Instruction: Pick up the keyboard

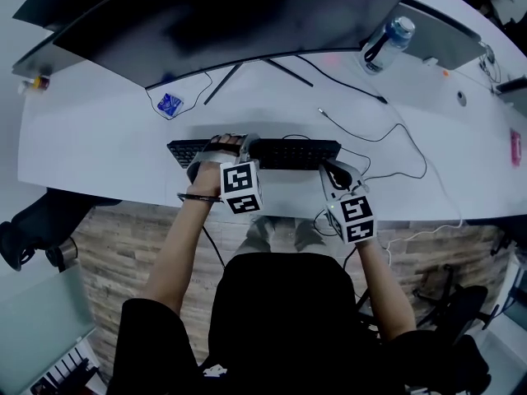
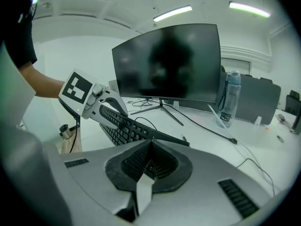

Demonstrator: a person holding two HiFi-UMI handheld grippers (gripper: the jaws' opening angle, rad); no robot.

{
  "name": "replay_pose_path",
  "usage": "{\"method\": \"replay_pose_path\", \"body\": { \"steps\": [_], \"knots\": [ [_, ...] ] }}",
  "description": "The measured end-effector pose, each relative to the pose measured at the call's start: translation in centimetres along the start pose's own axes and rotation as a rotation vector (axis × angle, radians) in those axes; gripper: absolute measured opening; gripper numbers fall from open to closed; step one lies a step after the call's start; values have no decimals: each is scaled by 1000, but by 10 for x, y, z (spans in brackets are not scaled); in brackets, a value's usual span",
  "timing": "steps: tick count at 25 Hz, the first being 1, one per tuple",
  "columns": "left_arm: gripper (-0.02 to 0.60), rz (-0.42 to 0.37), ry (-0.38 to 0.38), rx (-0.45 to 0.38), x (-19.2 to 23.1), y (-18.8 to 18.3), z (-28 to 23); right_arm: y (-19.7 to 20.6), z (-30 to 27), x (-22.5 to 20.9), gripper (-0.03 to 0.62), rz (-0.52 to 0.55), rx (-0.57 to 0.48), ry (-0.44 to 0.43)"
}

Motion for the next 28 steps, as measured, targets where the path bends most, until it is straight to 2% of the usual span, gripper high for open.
{"method": "replay_pose_path", "body": {
  "steps": [4,8,12,15,21,25,28],
  "knots": [
    [187,-23,-69,12,-8,3,1,-9,8,-6,5,115,16,-26],
    [187,-30,-127,-5,-12,-3,9,-30,13,-4,6,272,43,-95],
    [187,-32,-172,-14,-17,-5,13,-55,3,17,12,463,87,-216],
    [187,-37,-201,-23,-20,-7,16,-66,-13,37,60,559,142,-328],
    [187,-50,-266,-34,-27,-7,21,-70,-41,70,121,670,275,-496],
    [187,-60,-301,-37,-31,-6,22,-60,-55,89,138,688,382,-599],
    [187,-73,-327,-41,-34,-6,23,-49,-61,97,144,703,480,-646]
  ]
}}
Point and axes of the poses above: the fingertips, and each gripper's own axes: z backward along the fingers, x to its left, y out of its underside, the point moved 2 cm from there along z, backward along the fingers
